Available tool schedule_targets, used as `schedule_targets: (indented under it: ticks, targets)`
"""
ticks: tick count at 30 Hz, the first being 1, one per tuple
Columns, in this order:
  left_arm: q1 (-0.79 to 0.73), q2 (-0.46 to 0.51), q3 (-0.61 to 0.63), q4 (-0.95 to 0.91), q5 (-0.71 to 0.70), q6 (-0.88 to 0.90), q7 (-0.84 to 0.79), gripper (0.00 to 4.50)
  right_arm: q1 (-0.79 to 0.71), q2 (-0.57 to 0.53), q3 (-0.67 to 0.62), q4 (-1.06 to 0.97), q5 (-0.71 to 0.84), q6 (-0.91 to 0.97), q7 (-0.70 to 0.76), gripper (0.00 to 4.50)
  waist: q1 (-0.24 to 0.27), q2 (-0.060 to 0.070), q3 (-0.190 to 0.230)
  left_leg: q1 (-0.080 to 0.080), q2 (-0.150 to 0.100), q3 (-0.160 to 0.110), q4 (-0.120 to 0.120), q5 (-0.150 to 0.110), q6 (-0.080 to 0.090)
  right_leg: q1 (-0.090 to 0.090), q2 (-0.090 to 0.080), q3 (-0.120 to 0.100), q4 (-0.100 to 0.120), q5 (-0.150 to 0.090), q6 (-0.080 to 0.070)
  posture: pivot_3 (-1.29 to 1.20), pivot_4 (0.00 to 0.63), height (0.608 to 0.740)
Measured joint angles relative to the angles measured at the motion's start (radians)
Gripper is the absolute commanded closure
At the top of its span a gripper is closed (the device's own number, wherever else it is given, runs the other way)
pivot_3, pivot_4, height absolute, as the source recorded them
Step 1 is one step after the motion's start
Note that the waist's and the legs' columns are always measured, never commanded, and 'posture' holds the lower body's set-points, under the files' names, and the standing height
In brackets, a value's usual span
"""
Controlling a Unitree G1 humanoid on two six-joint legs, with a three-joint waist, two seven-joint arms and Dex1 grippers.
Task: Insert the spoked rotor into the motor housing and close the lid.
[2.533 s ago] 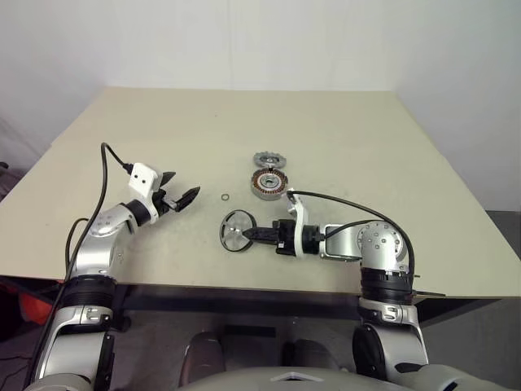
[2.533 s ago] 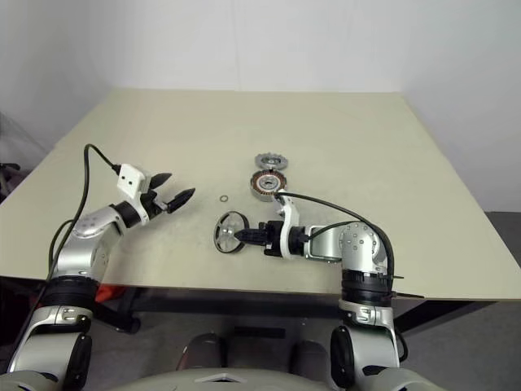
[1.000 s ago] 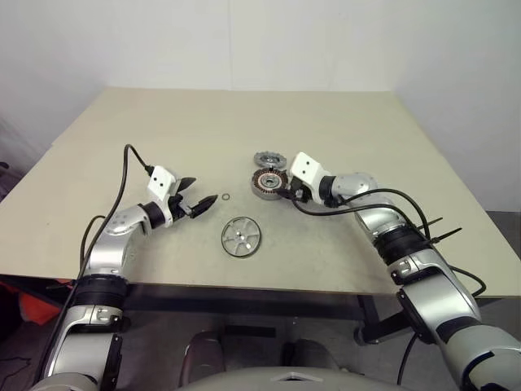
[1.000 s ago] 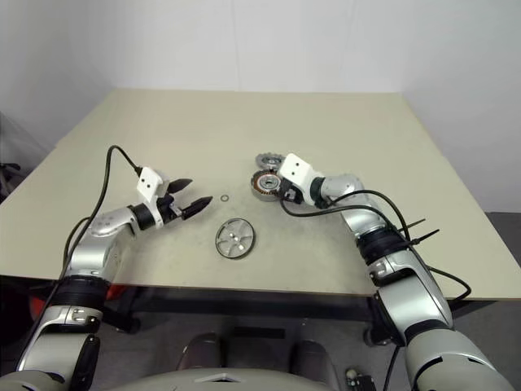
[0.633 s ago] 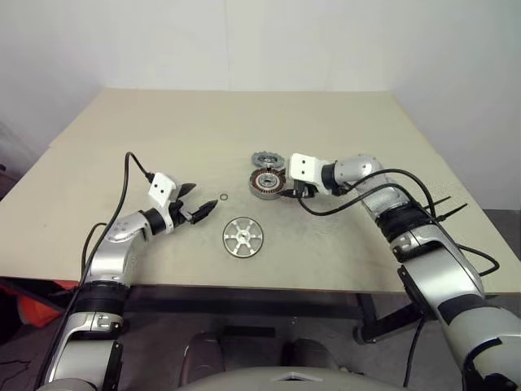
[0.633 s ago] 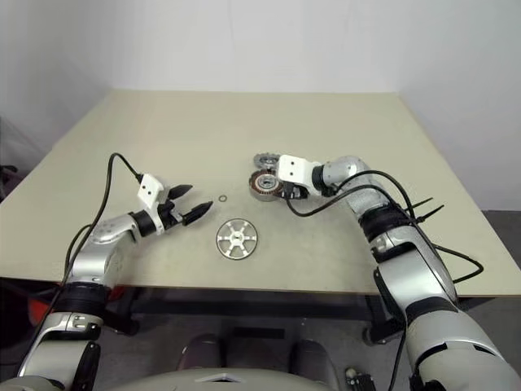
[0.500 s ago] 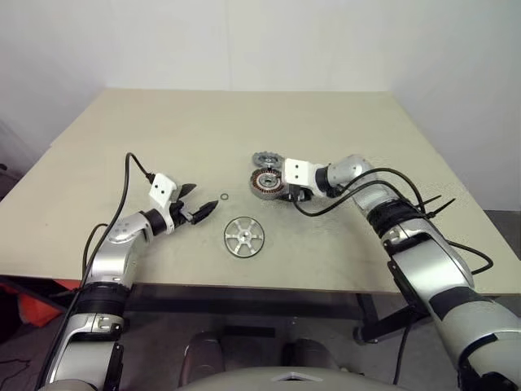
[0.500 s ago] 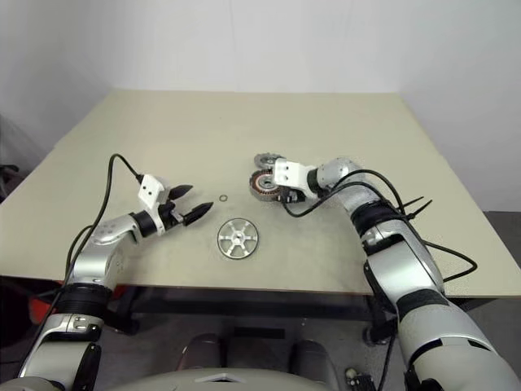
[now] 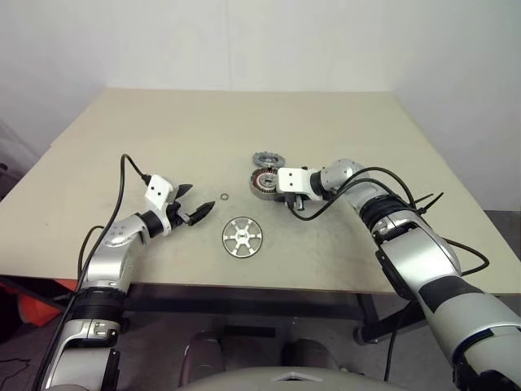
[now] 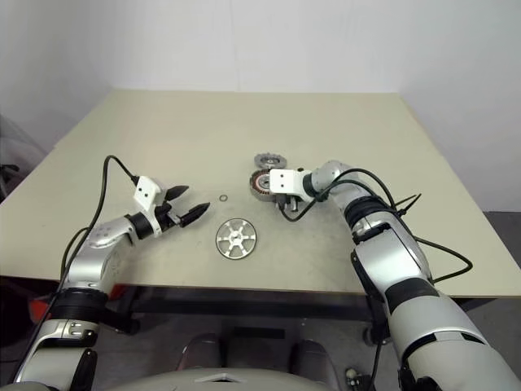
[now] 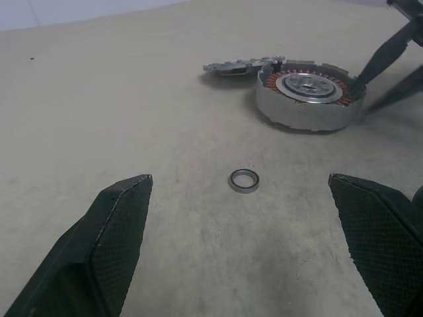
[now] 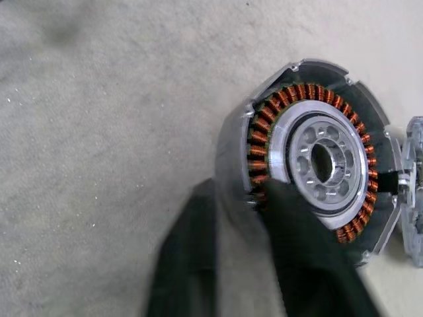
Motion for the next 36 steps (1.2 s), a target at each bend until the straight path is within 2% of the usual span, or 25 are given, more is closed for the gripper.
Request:
schedule_targets:
  ticks: [1, 12, 18, 20, 26, 32, 36]
  targets:
    - [-0.001, 0.0, 0.0, 0.0, 0.0, 0.0, 0.001, 0.0, -0.001, 0.001, 0.001, 0.001, -0.006, -0.005, 0.001, 4.48, 0.0, 0.0, 0.0, 0.0, 0.0, 0.0, 0.0, 0.0, 0.0, 0.0, 0.0, 0.0, 0.0, 0.0, 0.0, 0.0, 0.0, 0.74]
    - [-0.009, 0.003, 0.0, 0.001, 0.0, 0.0, 0.003, 0.0, -0.003, 0.007, -0.001, 0.018, -0.04, -0.013, -0.038, 4.48, 0.002, 0.0, 0.0, 0.0, 0.0, 0.0, 0.001, 0.0, 0.0, 0.0, 0.0, 0.0, 0.0, 0.0, 0.0, 0.0, 0.0, 0.74]
    - [-0.011, 0.003, 0.0, 0.004, 0.001, 0.0, 0.004, 0.0, -0.002, 0.005, -0.07, 0.005, 0.029, 0.123, 0.038, 4.48, 0.004, 0.0, 0.0, -0.002, 0.0, 0.0, 0.003, 0.0, 0.0, 0.001, 0.0, 0.0, 0.001, 0.0, 0.0, 0.0, 0.0, 0.74]
    - [-0.01, 0.003, 0.0, 0.004, 0.001, -0.001, 0.004, 0.0, 0.008, -0.01, -0.099, -0.036, 0.063, 0.211, 0.092, 4.48, 0.005, 0.0, 0.0, -0.003, 0.0, 0.0, 0.004, -0.001, 0.001, 0.001, 0.0, 0.0, 0.0, 0.0, 0.0, 0.0, 0.0, 0.74]
    - [-0.003, 0.003, 0.002, 0.005, 0.001, -0.005, 0.008, 0.0, 0.16, -0.104, -0.159, -0.446, 0.172, 0.646, 0.255, 4.48, 0.007, 0.0, 0.0, -0.003, 0.001, 0.0, 0.004, -0.002, 0.004, 0.0, 0.0, -0.001, -0.001, 0.0, 0.0, 0.0, 0.0, 0.74]
    - [0.0, -0.005, 0.001, 0.012, 0.001, -0.007, 0.009, 0.0, 0.263, -0.158, -0.17, -0.862, 0.262, 1.131, 0.298, 4.48, 0.007, 0.0, 0.001, -0.002, 0.001, 0.0, 0.003, -0.001, 0.002, 0.0, 0.0, -0.001, -0.001, 0.0, 0.0, 0.0, 0.0, 0.74]
    - [-0.001, -0.01, -0.001, 0.018, 0.002, -0.013, 0.009, 0.0, 0.299, -0.153, -0.167, -1.044, 0.335, 1.367, 0.273, 4.48, 0.007, 0.0, 0.001, 0.0, 0.002, 0.0, 0.002, 0.0, 0.0, 0.0, 0.0, 0.0, 0.0, 0.0, 0.0, 0.0, 0.0, 0.74]
